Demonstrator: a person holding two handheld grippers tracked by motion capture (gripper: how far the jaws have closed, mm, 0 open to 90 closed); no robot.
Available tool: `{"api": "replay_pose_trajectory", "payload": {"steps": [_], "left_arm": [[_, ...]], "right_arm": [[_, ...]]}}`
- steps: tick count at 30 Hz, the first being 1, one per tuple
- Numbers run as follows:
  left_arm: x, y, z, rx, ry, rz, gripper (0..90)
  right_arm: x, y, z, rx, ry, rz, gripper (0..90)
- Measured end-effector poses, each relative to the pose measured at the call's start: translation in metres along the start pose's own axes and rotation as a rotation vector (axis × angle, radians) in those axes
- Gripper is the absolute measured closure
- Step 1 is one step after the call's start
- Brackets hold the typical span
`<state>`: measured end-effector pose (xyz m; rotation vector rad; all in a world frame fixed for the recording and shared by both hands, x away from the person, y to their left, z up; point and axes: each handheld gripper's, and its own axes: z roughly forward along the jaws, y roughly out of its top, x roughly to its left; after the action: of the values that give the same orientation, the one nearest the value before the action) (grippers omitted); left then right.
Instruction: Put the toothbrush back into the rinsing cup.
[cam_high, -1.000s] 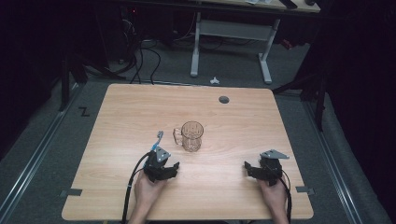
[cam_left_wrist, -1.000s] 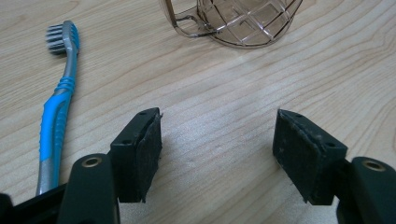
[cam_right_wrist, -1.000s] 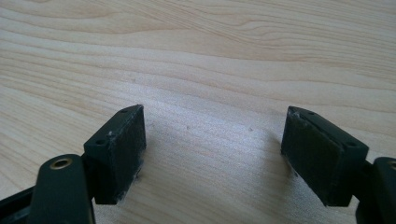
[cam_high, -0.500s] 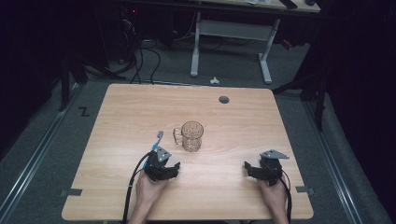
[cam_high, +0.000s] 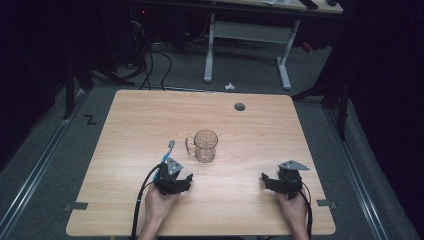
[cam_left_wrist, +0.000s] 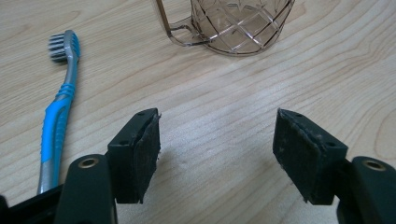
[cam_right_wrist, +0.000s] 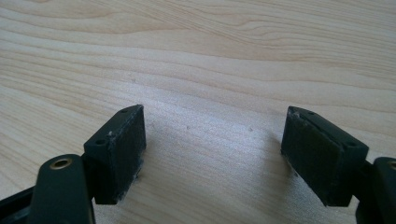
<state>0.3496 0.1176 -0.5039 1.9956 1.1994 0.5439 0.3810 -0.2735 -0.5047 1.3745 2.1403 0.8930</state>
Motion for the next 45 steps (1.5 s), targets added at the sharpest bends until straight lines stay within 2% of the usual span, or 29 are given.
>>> {"api": "replay_pose_trajectory", "payload": {"steps": [7, 16, 19, 24, 35, 45], "left_arm": [[0.001, -0.003, -0.007, -0.008, -0.009, -0.016, 34.1], [0.002, -0.008, -0.017, 0.013, -0.031, -0.017, 36.4], [0.003, -0.01, -0.02, 0.025, -0.022, -0.009, 36.4], [0.007, -0.014, -0.027, 0.031, -0.017, -0.034, 38.1], [0.012, -0.016, -0.037, 0.025, -0.01, -0.031, 38.1], [0.017, -0.019, -0.048, 0.019, -0.014, -0.045, 36.9]], "right_arm": [[0.0, 0.0, 0.0, 0.0, 0.0, 0.0, 22.1], [0.0, 0.0, 0.0, 0.0, 0.0, 0.0, 22.0], [0.0, 0.0, 0.0, 0.0, 0.0, 0.0, 22.1], [0.0, 0.0, 0.0, 0.0, 0.0, 0.0, 22.1], [0.0, 0.0, 0.0, 0.0, 0.0, 0.0, 22.1], [0.0, 0.0, 0.0, 0.0, 0.0, 0.0, 22.0]]}}
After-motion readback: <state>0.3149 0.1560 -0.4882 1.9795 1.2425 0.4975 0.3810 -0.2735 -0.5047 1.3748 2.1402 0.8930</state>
